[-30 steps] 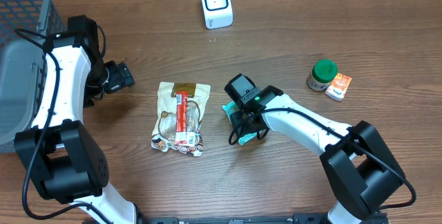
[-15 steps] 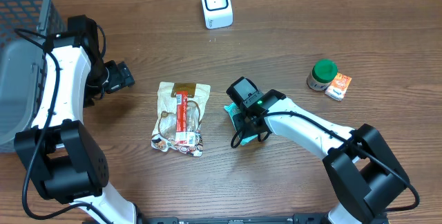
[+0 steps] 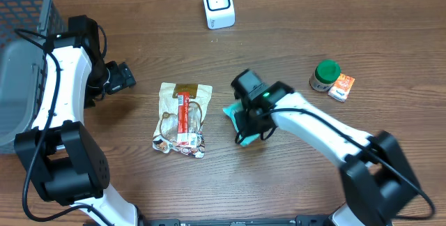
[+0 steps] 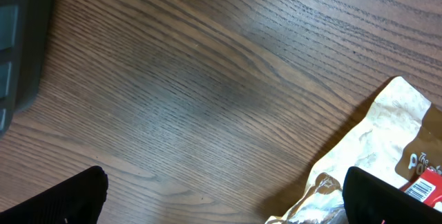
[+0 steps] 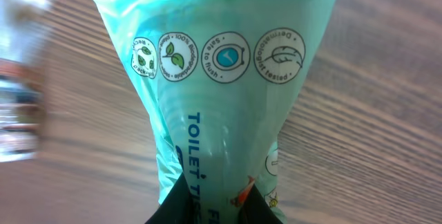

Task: Scan the item barcode
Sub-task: 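Lift the wipes packet and carry it toward the scanner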

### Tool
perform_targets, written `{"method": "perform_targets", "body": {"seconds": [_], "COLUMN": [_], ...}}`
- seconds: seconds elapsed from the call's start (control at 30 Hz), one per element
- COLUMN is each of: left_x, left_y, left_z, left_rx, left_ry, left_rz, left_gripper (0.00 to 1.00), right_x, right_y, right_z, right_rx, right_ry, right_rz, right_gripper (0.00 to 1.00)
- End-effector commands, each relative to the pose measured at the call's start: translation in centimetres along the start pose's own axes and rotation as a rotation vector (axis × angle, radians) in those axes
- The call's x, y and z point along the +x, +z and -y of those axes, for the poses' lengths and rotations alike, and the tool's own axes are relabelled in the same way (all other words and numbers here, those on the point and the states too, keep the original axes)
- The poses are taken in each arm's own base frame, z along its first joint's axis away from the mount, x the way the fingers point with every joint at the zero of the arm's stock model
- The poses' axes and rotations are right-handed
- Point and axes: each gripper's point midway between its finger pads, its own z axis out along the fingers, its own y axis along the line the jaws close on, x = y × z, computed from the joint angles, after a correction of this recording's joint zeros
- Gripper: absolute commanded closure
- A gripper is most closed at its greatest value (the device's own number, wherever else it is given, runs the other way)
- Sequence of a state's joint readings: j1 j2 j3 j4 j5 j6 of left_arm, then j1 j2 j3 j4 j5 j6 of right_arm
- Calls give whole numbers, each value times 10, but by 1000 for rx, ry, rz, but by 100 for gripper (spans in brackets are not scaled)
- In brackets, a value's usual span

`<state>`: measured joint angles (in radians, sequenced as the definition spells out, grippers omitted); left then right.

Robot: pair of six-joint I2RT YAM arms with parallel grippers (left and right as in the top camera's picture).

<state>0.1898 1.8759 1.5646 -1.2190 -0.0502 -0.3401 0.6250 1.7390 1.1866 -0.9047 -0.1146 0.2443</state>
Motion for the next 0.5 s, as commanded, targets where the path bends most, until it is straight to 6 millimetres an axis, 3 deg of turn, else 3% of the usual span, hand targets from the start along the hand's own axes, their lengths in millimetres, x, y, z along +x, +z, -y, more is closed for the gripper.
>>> {"method": "perform_targets", "body": {"seconds": [0.0, 0.07, 0.2, 0.33, 0.47], "left_x": [-4, -4, -4, -4, -4], "left_y": [-10, -10, -10, -10, -10], "left_z": [1, 1, 1, 1, 1], "left_rx": [3, 3, 3, 3, 3], "left_ry": [7, 7, 7, 7, 7], "left_rz": [35, 35, 35, 35, 35], "left_gripper": [0, 0, 0, 0, 0], "right_x": [-30, -28, -26, -23, -20], "right_y": [-91, -128, -183, -222, -249], "right_z": [-39, -46, -41, -35, -38], "right_rx": [-357, -559, -882, -1115, -1267], "right_ry": [-67, -67, -72, -91, -127], "right_rz": [177, 212, 269, 322, 349], "right_gripper": [96, 96, 92, 92, 92]}}
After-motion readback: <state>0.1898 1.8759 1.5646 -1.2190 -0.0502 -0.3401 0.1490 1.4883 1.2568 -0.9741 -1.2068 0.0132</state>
